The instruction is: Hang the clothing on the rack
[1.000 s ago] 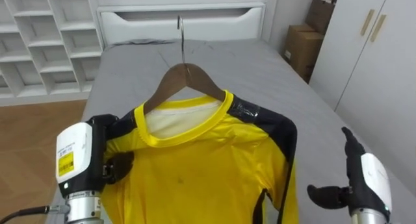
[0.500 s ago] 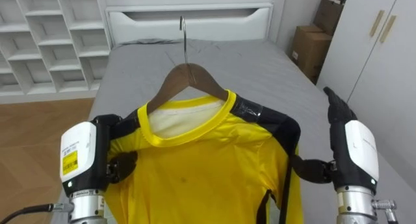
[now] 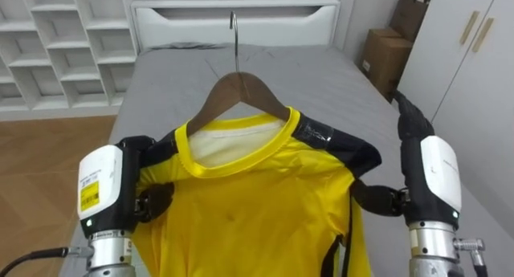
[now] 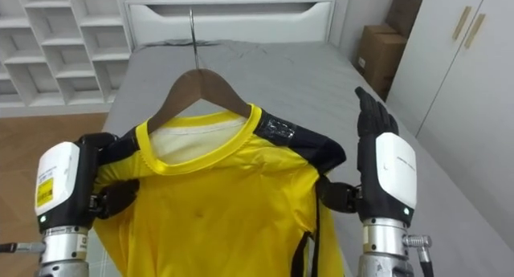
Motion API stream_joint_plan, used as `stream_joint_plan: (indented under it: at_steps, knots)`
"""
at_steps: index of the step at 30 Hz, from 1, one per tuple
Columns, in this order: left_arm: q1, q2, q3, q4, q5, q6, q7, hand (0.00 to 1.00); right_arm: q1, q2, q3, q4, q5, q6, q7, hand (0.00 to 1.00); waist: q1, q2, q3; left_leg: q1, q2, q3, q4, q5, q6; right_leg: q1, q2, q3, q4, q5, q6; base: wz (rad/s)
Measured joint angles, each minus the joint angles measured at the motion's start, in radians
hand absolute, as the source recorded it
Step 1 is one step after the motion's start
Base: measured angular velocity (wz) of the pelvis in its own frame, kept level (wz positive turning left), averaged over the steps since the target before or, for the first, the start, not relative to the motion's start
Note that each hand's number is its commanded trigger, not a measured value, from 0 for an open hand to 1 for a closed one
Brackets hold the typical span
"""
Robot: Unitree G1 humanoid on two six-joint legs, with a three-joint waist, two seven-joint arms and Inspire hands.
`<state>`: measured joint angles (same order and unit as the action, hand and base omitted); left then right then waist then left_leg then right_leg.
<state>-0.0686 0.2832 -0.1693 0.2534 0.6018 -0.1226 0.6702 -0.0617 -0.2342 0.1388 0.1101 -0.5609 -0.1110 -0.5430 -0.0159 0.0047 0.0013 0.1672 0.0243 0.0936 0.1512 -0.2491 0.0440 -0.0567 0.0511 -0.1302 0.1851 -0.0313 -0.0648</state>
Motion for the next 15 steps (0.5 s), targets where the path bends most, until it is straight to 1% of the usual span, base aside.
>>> stream_joint_plan:
  at_steps: [5, 9, 15]
  knots:
    - [0.0, 0.0, 0.0, 0.0, 0.0, 0.0, -0.004, 1.0, -0.017, 0.0, 0.002, -0.014, 0.0, 0.0, 0.0, 0.0, 0.0, -0.006, 0.0036, 0.0, 0.0, 0.001, 0.0, 0.0, 0.0, -0.001, 0.0, 0.0, 0.001, 0.0, 0.0, 0.0]
    - [0.0, 0.0, 0.001, 0.0, 0.001, 0.006, -0.006, 1.0, -0.018, -0.001, 0.008, -0.03, 0.0, 0.0, 0.0, 0.0, 0.003, -0.012, 0.0023, -0.007, 0.0, 0.001, -0.003, 0.0, 0.0, -0.01, 0.001, 0.003, 0.003, 0.0, 0.0, 0.0]
    - [0.0, 0.001, 0.001, 0.0, 0.004, 0.01, -0.006, 1.0, -0.019, -0.005, 0.031, -0.032, -0.001, 0.0, 0.0, 0.0, 0.013, -0.016, 0.0027, -0.012, 0.0, 0.004, 0.0, 0.0, 0.0, -0.015, 0.001, 0.005, 0.003, 0.0, 0.0, -0.01]
